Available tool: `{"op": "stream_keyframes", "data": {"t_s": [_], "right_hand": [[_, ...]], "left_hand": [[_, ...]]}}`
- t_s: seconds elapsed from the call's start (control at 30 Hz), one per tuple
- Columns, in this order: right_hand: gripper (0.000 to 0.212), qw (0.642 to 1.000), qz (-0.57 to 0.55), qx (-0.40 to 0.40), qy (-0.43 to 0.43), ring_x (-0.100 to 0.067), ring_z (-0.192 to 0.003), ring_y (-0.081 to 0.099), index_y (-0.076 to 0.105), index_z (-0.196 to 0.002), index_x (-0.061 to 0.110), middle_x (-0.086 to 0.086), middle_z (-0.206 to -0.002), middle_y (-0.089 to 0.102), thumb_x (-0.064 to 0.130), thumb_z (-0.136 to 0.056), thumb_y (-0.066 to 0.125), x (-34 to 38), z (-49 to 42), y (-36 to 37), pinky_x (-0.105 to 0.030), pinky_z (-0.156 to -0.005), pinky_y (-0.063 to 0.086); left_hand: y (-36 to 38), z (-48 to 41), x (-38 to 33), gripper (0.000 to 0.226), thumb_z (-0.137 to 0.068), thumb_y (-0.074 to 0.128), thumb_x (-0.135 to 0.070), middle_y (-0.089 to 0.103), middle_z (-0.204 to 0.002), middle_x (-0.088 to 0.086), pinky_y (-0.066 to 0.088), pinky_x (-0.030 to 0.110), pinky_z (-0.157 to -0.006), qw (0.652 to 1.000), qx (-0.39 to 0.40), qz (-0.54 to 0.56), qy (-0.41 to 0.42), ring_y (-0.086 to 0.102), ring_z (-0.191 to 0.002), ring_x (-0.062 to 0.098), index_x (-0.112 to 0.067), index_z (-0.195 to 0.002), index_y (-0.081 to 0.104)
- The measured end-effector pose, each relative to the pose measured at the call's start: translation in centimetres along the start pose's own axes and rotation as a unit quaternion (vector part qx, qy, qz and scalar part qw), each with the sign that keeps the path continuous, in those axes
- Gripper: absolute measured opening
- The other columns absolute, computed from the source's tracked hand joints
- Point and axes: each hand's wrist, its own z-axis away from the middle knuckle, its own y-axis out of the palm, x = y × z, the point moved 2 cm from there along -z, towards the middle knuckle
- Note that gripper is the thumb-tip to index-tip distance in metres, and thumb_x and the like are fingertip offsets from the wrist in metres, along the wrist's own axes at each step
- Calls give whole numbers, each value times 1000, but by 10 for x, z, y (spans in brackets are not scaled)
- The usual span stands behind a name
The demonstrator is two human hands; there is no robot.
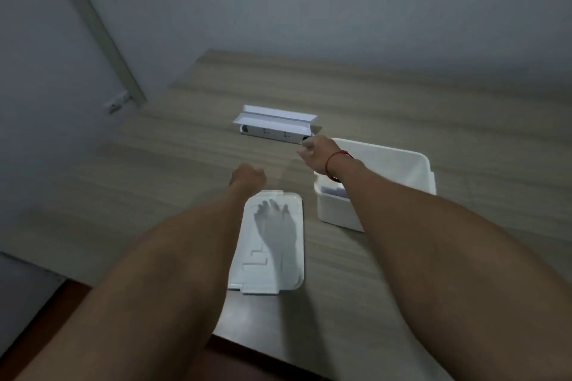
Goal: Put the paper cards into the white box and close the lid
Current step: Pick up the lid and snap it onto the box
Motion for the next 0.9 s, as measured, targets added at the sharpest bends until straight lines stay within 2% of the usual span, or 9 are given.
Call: {"op": "stream_keyframes", "data": {"t_s": [0.07,0.1,0.23,0.33,0.5,0.7,0.8,0.83,0.9], "right_hand": [[40,1000,-12,19,7,-29,-126,52,58,-130,7,-15,-138,55,29,-97,50,11,1,27,-32,-107,40],[41,1000,-14,26,10,-30,-129,51,57,-131,6,-15,-138,55,29,-97,50,14,2,40,-33,-108,40],[29,998,5,48,38,-37,-113,59,64,-96,1,-21,-111,65,24,-96,47,10,8,90,-29,-81,43],[44,992,34,56,109,-36,-123,54,55,-126,-1,-19,-132,58,31,-96,50,-12,15,119,-34,-95,46],[50,966,101,74,225,-34,-122,55,55,-126,3,-18,-136,52,38,-91,56,-53,34,168,-37,-97,48],[73,929,-69,46,361,-33,-121,55,42,-138,5,-14,-137,51,53,-84,52,-56,44,180,-41,-103,47],[69,927,-160,27,337,-34,-125,54,38,-142,6,-13,-141,51,47,-88,51,-25,39,164,-40,-106,43],[67,931,-184,15,316,-34,-125,54,38,-142,6,-13,-142,51,44,-89,52,-8,35,153,-40,-106,43],[68,942,-204,-9,265,-35,-127,52,37,-142,4,-15,-143,50,47,-90,49,30,26,121,-42,-107,43]], "left_hand": [[-10,1,25,48,-98,40,-28,59,-130,27,46,36,-97,1000,2,-1,-23,56,-122,39,8,-122,59],[-12,0,38,50,-97,40,-29,58,-132,28,45,36,-98,1000,-5,-5,-30,55,-123,39,9,-122,59],[-8,1,84,52,-93,49,-35,60,-132,24,48,37,-97,997,-2,-12,-79,57,-123,37,4,-126,58],[10,5,110,55,-93,47,-39,60,-132,22,47,38,-98,995,21,-11,-99,58,-122,36,3,-128,56],[39,9,137,55,-95,45,-39,54,-139,20,44,37,-102,992,14,1,-124,52,-127,35,2,-132,51],[38,21,152,78,-75,66,-51,55,-136,15,50,39,-99,973,67,92,-200,57,-122,34,-3,-135,49],[11,27,141,37,-72,66,-40,64,-100,9,50,29,-77,969,100,128,-188,63,-87,26,-7,-91,62],[-3,25,132,35,-71,65,-39,63,-97,8,48,29,-77,969,96,144,-175,61,-84,25,-8,-85,60],[-37,21,106,47,-70,67,-42,63,-105,8,51,32,-85,973,65,178,-129,62,-94,26,-6,-98,56]]}}
